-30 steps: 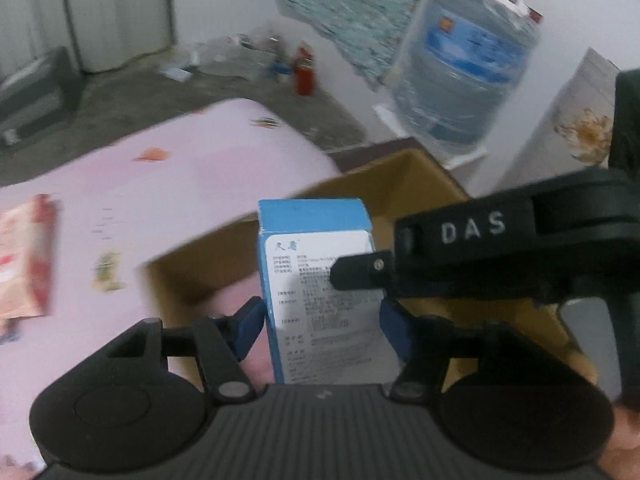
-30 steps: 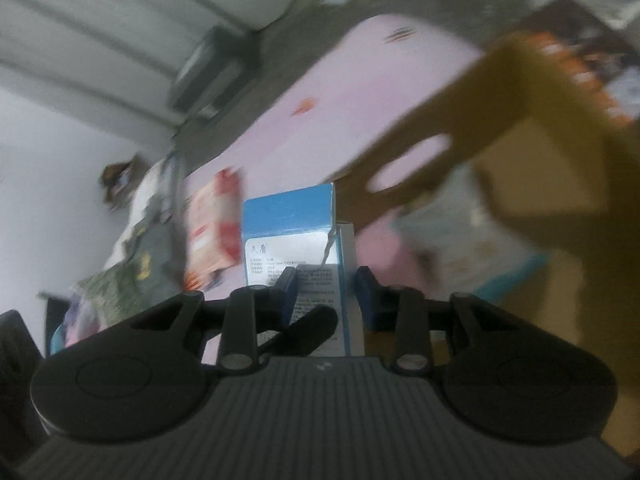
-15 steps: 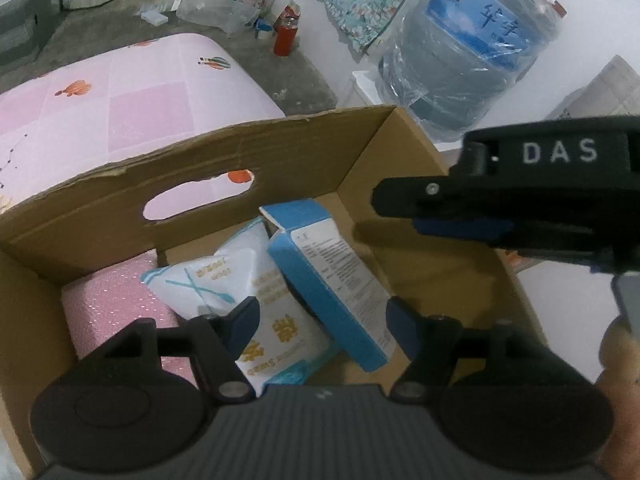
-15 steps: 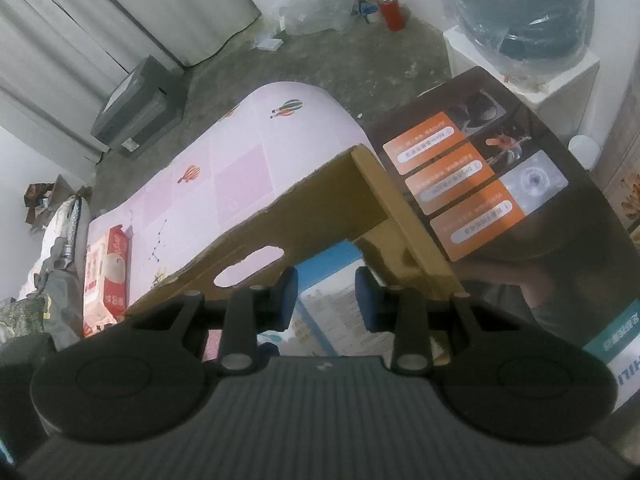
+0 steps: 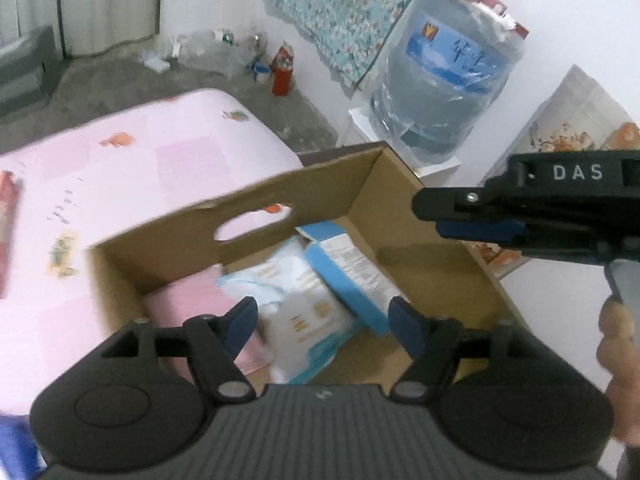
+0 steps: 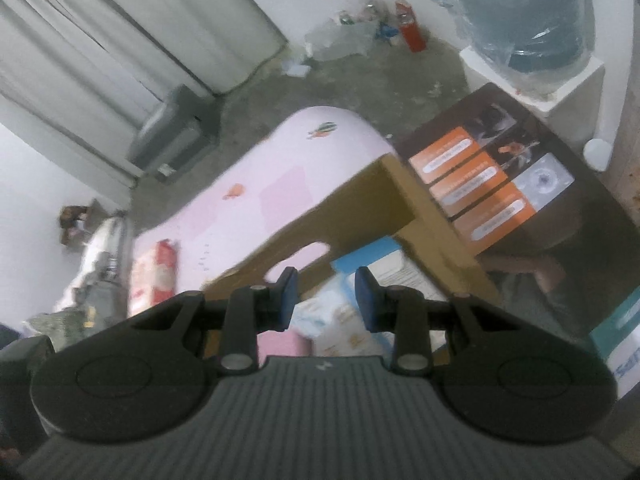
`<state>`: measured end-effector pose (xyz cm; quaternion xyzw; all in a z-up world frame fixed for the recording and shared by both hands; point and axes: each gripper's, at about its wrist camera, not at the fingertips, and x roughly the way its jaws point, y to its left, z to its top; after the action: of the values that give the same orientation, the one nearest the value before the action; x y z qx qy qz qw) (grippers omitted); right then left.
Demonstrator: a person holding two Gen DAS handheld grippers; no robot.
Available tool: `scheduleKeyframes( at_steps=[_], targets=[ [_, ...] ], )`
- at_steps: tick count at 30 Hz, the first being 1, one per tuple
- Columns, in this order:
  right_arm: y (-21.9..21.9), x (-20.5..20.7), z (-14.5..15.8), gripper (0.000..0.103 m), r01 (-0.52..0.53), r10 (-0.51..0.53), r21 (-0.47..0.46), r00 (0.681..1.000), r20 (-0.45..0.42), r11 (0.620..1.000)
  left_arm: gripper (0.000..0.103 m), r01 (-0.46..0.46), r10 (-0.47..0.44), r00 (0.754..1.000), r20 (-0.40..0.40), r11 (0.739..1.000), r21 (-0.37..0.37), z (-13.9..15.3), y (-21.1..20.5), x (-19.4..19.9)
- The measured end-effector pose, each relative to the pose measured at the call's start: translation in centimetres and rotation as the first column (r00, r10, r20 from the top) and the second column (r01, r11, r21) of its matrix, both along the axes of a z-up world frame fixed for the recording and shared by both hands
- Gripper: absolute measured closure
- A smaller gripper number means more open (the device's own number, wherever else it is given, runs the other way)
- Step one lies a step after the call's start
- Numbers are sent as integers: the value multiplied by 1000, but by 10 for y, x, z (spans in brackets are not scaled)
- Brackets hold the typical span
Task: Organize soft objects
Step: 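Move the left tool down to the blue wet-wipes pack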
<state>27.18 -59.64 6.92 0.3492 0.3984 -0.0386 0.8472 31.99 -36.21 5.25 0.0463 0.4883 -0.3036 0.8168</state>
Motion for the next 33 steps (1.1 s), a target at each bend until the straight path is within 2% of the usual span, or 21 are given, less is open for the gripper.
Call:
scheduleKeyframes(
  at_steps=[4,9,16,20,26,30,33],
  targets=[
    [15,-20,9,71,-31,28,68,999,46,997,28,-13,12,999,49,1000,25,23,47,-18],
    [49,-37,22,71,-104,90,130,990,106,986,27,-76,68,991,118,995,65,50,119,-41],
    [125,-35,32,71,-256,231,189,962,143,948,26,-207,190,965,182,975,78,66,217,-71],
    [179,-24,34,71,-350,328,207,935,135,913,26,-280,261,947,188,957,78,60,269,-85],
    [268,-3,24,71,-475,472,217,879,71,853,28,-357,348,928,132,933,50,37,333,-97],
    [326,17,-1,71,-530,551,221,834,-39,819,35,-353,348,934,81,934,53,12,352,-98],
    [359,30,-27,71,-544,578,224,807,-126,808,43,-321,320,947,25,945,57,-10,353,-91]
  ],
)
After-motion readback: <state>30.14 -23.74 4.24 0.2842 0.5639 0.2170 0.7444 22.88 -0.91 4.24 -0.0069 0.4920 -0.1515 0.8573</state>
